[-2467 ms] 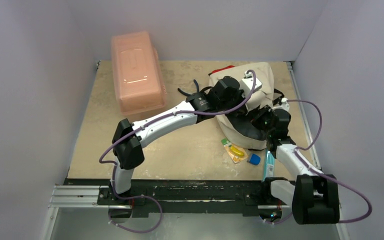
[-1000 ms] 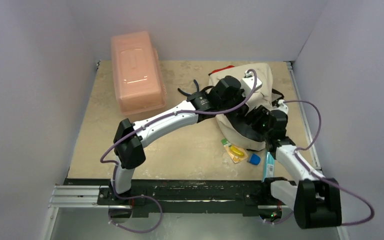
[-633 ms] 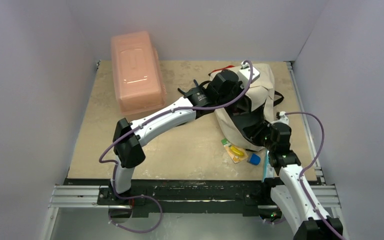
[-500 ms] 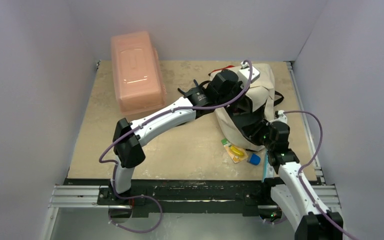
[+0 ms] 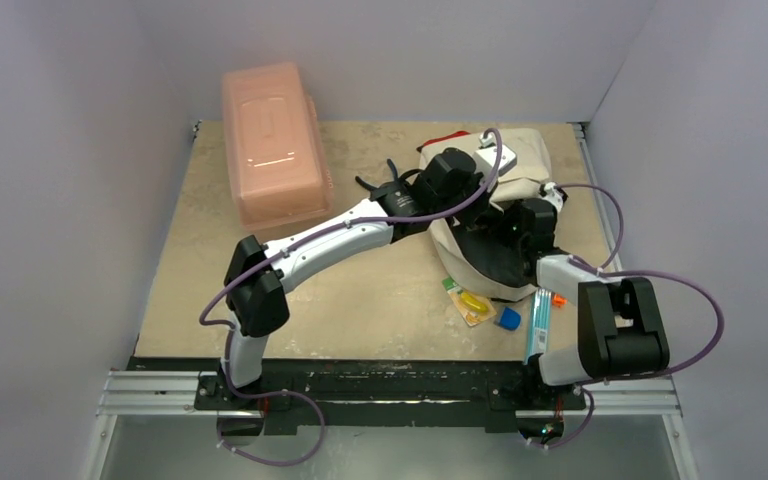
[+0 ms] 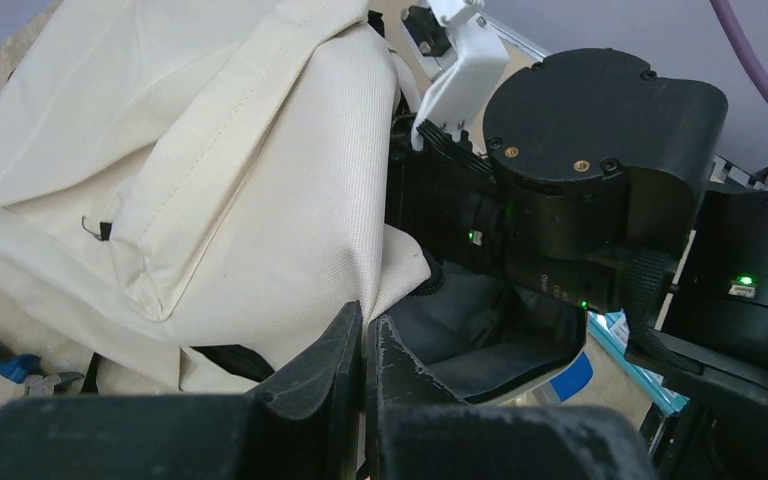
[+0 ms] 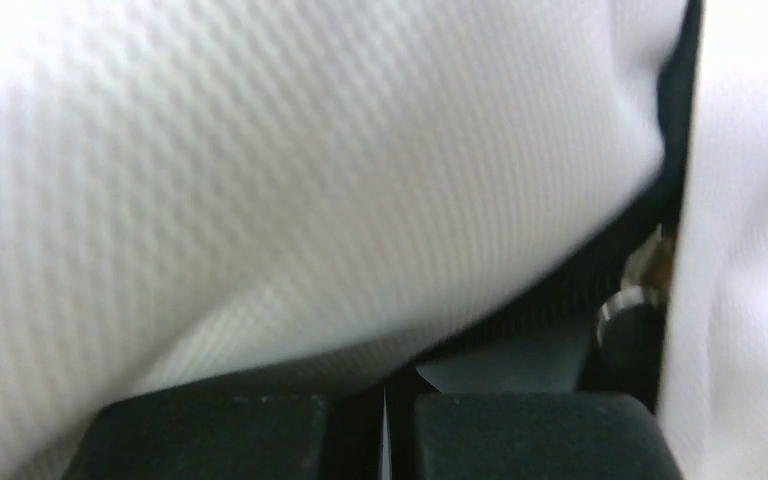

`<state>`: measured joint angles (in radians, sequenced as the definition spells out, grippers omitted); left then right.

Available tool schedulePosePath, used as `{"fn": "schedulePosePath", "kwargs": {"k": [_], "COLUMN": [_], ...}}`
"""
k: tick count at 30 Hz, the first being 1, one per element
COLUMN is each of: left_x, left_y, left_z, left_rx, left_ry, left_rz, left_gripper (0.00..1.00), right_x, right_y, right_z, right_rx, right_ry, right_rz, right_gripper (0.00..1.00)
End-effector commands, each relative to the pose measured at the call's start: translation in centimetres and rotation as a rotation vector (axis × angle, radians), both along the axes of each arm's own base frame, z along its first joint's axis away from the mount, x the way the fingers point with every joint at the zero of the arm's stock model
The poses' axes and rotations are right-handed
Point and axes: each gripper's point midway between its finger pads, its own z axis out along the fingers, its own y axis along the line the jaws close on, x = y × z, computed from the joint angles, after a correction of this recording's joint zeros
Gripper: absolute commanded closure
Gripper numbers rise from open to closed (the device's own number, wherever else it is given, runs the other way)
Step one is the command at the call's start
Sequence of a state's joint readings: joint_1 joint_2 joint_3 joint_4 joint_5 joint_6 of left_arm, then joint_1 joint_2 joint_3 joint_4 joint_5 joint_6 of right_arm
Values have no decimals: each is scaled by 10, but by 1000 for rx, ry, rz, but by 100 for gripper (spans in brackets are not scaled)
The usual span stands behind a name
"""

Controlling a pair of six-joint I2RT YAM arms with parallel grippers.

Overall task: Pack the student bag
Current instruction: Place the book in the student bag.

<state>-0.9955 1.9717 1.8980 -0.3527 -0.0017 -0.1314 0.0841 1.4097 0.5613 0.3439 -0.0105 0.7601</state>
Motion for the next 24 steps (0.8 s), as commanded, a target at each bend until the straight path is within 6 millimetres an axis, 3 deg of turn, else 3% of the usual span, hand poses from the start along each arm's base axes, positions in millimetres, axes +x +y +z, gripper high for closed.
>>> {"fn": "schedulePosePath", "kwargs": {"k": [1, 4, 7, 9, 13, 15, 17, 21, 24], "left_x": [-9, -8, -8, -9, -8, -7, -8, -12, -15], "left_y": [-3, -1, -2, -3, -5, -6, -8, -10, -13], "left_z": [43, 38, 32, 30, 30, 29, 29, 29, 34], "left_rx": [-118, -108, -101, -100, -102, -104, -108, -119, -136], "left_ry": [-24, -25, -18, -13, -14, -12, -4, 14, 28], "left_rz": [-22, -16, -16, -20, -21, -23, -27, -35, -43], "left_gripper": [100, 100, 100, 100, 100, 100, 100, 100, 100], "right_x": [53, 54, 41, 21, -9, -13, -12, 2, 24], "right_y": [-19, -16, -14, -12, -13, -17, -17, -7, 10], "right_z": [73, 72, 47, 29, 14, 7, 1, -7, -4], "right_rx": [-17, -33, -42, -31, -35, -56, -63, -40, -8], "right_ry": [-271, -263, -181, -129, -85, -66, -53, -62, -99], "right_rz": [-128, -107, -79, -67, -59, -65, -62, -35, -10], "right_gripper": [100, 87, 84, 83, 80, 89, 100, 100, 100]}}
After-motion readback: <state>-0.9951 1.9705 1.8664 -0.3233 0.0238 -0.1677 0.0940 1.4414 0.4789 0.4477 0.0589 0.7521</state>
